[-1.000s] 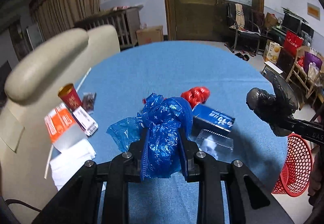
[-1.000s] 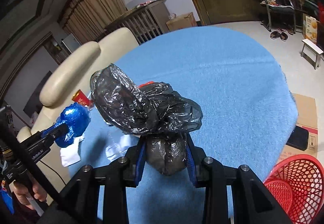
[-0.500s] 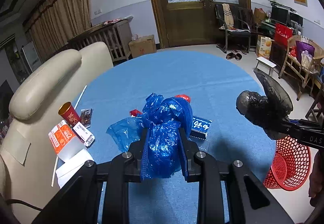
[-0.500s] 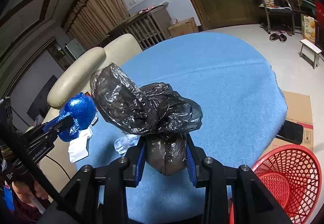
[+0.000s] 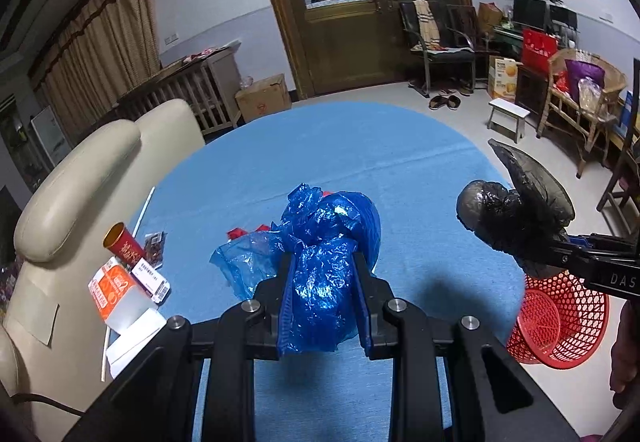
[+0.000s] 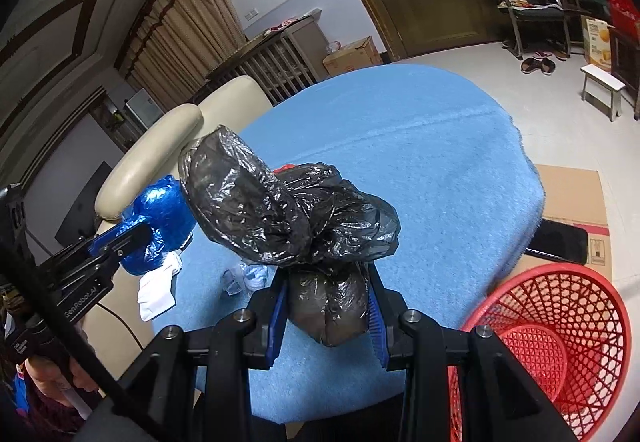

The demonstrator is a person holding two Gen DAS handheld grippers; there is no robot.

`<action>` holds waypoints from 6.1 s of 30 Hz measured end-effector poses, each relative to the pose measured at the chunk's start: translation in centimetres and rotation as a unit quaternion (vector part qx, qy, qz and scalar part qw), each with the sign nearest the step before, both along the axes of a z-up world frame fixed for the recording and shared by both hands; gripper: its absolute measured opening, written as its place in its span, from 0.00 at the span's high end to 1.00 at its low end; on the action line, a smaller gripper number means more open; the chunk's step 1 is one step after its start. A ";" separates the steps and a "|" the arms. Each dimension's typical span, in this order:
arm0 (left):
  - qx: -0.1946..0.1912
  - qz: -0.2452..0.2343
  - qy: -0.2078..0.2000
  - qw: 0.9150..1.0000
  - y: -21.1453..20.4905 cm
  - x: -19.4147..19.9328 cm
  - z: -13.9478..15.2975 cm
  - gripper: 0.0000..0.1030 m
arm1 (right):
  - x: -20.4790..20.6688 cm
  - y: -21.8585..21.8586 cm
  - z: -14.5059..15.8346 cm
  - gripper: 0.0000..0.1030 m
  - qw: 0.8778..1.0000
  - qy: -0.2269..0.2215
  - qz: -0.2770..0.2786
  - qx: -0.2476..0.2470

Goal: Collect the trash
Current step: 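Lift and carry both bags toward the red mesh basket with both tools, then open both tools to drop the bags into the red basket, then grasp the blue toothpaste box with the right tool, then grasp the clear plastic container with the left tool while the right tool holds the toothpaste box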

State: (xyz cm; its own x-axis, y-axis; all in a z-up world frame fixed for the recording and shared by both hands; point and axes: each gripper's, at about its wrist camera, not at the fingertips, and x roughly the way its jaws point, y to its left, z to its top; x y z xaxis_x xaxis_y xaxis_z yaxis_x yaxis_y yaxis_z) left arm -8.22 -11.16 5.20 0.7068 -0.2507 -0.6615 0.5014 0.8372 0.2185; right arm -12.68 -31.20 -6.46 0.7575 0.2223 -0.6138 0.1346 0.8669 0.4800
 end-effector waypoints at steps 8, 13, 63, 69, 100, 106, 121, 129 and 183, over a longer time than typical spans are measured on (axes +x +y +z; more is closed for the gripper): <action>0.007 -0.032 0.004 0.999 -2.7 -1.1 -0.1 0.73 | -2.0 -1.2 -0.4 0.64 1.000 0.002 -0.017 0.005; 0.010 -0.050 0.011 0.999 -4.1 -1.6 -0.6 0.73 | -3.4 -2.5 -0.9 0.64 0.999 0.006 -0.032 0.008; 0.070 -0.273 0.189 0.941 -20.6 -7.8 -9.6 0.65 | -13.8 -14.4 -9.5 0.60 0.981 0.125 -0.131 0.072; 0.056 -0.256 0.195 0.945 -19.6 -6.7 -9.3 0.47 | -13.9 -14.4 -9.9 0.39 0.978 0.128 -0.137 0.093; -0.049 0.060 0.147 0.986 8.2 3.9 -8.5 0.44 | 2.6 1.8 -3.6 0.39 0.994 0.089 0.059 0.021; -0.076 0.102 0.163 0.978 12.0 5.1 -9.5 0.44 | 6.7 6.0 -3.7 0.39 0.990 0.095 0.103 0.003; -0.098 0.108 0.180 0.973 13.3 6.8 -10.4 0.44 | 19.0 9.5 -2.8 0.35 0.983 0.102 0.140 -0.052; -0.098 0.101 0.188 0.972 13.0 7.1 -10.5 0.44 | 22.8 12.3 -3.8 0.34 0.974 0.121 0.166 -0.093; -0.031 0.114 0.219 0.969 8.1 13.2 -13.4 0.25 | 14.2 1.2 -6.2 0.44 0.992 0.107 0.051 0.032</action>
